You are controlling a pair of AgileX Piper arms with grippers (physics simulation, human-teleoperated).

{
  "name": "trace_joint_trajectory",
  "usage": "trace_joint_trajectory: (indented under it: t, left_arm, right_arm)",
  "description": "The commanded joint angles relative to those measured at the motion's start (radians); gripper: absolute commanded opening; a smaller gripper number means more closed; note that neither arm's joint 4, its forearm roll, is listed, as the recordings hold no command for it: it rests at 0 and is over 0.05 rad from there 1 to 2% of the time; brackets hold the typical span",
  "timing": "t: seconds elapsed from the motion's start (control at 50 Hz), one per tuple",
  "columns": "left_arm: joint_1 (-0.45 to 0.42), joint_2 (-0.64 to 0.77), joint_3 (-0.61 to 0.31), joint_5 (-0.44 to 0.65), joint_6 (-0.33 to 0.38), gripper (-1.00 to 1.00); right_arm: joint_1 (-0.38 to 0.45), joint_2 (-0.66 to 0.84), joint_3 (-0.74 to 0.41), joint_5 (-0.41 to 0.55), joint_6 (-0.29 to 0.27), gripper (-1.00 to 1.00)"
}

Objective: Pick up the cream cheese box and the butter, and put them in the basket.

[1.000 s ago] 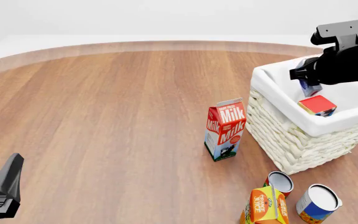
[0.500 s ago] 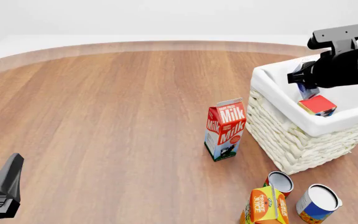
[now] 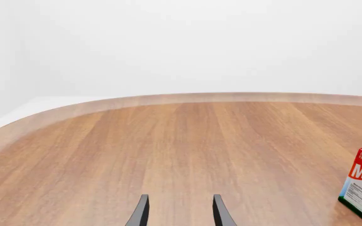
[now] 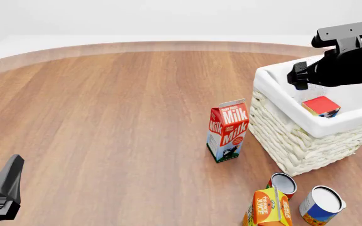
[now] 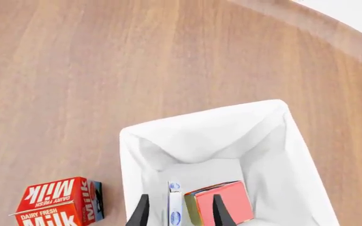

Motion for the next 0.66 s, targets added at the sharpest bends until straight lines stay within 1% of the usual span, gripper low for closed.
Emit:
trace_joint_trajectory:
  t: [0.02, 0.3, 0.4, 0.54, 0.66]
  left_arm:
    - [0.000, 0.000, 0.000, 0.000, 0.000, 1.00]
    - [0.000, 0.000, 0.000, 0.000, 0.000, 1.00]
    - [0.000, 0.000, 0.000, 0.000, 0.000, 1.00]
    - [0.000, 0.000, 0.000, 0.000, 0.000, 1.00]
    - [0.000, 0.000, 0.000, 0.000, 0.000, 1.00]
  right_arm:
    - [0.004, -0.015, -0.012, 0.008, -0.002, 1.00]
    - [0.013, -0.037, -0.029, 0.032, -0.014, 1.00]
    - [0.022, -0.064, -0.036, 0.056, -0.022, 1.00]
    - [0.043, -0.135, -0.043, 0.106, -0.038, 1.00]
    - [0.094, -0.251, -0.095, 0.207, -0.071, 1.00]
